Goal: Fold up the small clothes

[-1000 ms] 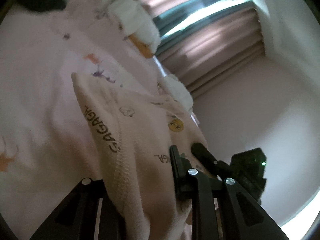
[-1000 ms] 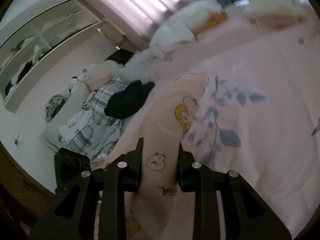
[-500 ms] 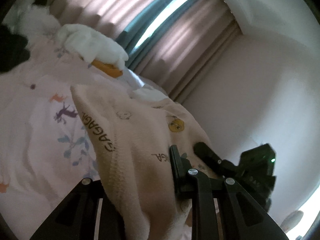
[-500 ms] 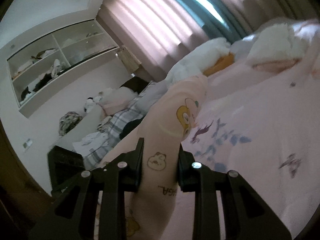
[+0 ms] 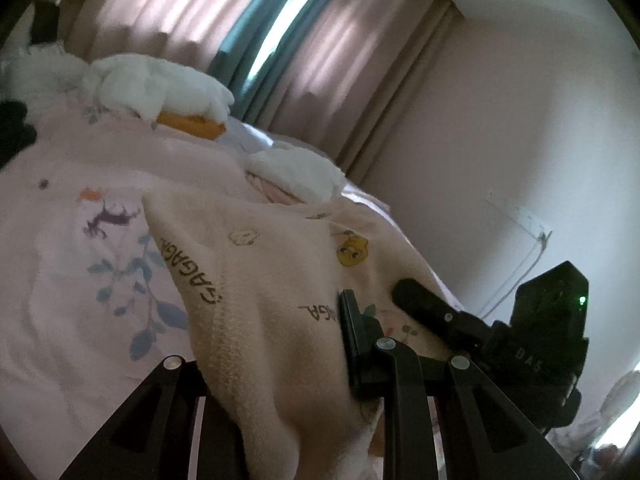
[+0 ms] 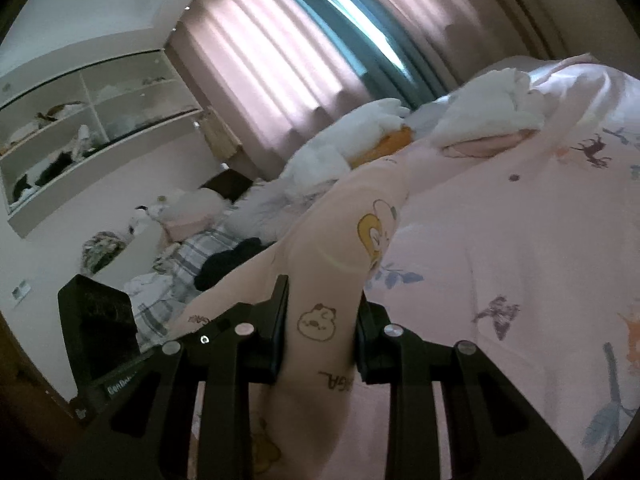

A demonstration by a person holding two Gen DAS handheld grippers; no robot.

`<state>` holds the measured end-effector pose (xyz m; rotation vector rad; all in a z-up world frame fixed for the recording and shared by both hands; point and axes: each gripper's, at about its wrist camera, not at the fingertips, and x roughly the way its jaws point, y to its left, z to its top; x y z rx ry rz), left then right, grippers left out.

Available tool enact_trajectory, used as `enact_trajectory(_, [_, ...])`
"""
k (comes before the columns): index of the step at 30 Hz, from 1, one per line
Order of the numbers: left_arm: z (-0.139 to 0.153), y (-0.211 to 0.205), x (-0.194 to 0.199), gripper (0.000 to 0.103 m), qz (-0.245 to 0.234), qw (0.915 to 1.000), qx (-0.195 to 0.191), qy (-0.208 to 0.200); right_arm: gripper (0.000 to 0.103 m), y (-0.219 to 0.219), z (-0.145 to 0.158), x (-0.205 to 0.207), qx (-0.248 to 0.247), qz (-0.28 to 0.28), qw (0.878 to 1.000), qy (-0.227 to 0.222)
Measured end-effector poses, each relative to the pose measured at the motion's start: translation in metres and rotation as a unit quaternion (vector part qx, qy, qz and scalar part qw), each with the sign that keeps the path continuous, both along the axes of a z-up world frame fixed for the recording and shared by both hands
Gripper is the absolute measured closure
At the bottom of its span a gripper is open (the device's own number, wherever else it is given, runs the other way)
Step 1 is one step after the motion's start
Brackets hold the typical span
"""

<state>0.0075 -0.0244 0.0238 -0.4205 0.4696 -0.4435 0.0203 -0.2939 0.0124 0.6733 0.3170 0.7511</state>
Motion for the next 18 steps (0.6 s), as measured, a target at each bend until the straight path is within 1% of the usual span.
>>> enact_trajectory(1, [-0.0026, 0.0024, 0.0013, 0.081, -0.004, 0.9999, -0.013, 0.005, 0.074, 0.0, 0.0006, -0.0013, -0.004, -0.006, 1.0, -0.004])
enact_trajectory(3, [-0.0039, 0.0038, -0.0023, 0.081, -0.01, 0.9996, -0.025, 0.008, 0.074, -0.0011, -0.0002, -0.004, -0.006, -0.012, 1.0, -0.011])
enact_trajectory(6, [-0.0024, 0.0067, -0.0071, 0.081, -0.009, 0.9995, -0.03, 0.007, 0.074, -0.001, -0.0016, -0.0049, -0.014, -0.011, 1.0, -0.02])
enact_trajectory(10, [-0.0041, 0.0059, -0.0086, 0.081, -0.003, 0.9998, -0.019, 0.003, 0.074, 0.0017, -0.006, -0.0046, -0.015, -0.012, 1.0, -0.016])
enact_trajectory(13, [-0.007, 0.0047, -0.0078, 0.081, 0.003, 0.9998, -0.018, 0.003, 0.073, 0.0056, -0.0046, -0.0063, -0.018, -0.017, 0.999, -0.021])
enact_trajectory(18, [-0.0097, 0.003, -0.0054, 0.081, 0.003, 1.0, -0.005, 0.002, 0.073, 0.008, -0.009, -0.0038, -0.02, -0.014, 1.0, -0.015])
